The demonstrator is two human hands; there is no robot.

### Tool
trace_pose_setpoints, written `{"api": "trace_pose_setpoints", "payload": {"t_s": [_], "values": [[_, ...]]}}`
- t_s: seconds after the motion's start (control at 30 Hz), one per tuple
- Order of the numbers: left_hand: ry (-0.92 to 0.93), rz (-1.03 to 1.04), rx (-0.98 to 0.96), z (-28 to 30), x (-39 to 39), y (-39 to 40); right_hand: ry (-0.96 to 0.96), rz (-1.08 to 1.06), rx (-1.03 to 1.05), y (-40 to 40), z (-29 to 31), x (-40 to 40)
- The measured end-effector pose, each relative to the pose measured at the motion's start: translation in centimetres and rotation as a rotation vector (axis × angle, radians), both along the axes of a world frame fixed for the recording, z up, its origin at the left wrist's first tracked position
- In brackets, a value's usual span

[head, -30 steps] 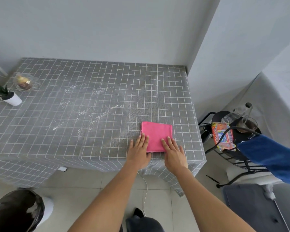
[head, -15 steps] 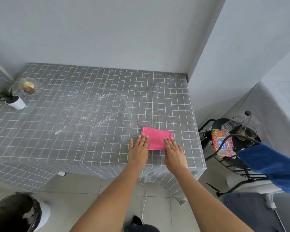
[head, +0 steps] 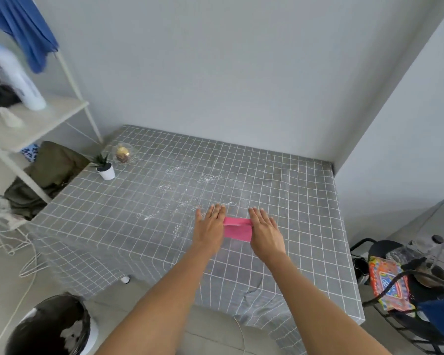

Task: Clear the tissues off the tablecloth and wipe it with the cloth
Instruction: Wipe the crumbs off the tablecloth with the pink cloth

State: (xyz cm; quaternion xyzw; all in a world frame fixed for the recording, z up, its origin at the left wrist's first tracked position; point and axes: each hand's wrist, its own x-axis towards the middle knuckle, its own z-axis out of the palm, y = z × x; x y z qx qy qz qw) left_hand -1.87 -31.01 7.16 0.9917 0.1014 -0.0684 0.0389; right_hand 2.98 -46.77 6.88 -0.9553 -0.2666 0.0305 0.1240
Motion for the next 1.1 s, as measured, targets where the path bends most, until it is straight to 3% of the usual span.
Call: {"api": "trace_pose_setpoints", "payload": {"t_s": [0.37, 0.63, 0.87, 1.1], "values": [[0.054, 0.123, 0.075, 1.5, -1.1, 15.9, 0.025, 0.138, 0.018, 16.5, 0.3, 0.4], [0.051, 0.061, 0.043, 1.2, 2.9, 25.5, 0.039, 0.106, -0.046, 25.5, 0.5, 3.7], [-0.012, 0.004, -0.073, -0.3, 5.3, 30.1, -0.019, 0.018, -0.025, 29.6, -1.1, 4.7], [0.177, -0.165, 0.032, -6.0, 0.0, 31.8, 0.169, 0.043, -0.109, 29.8, -6.5, -1.6]]}}
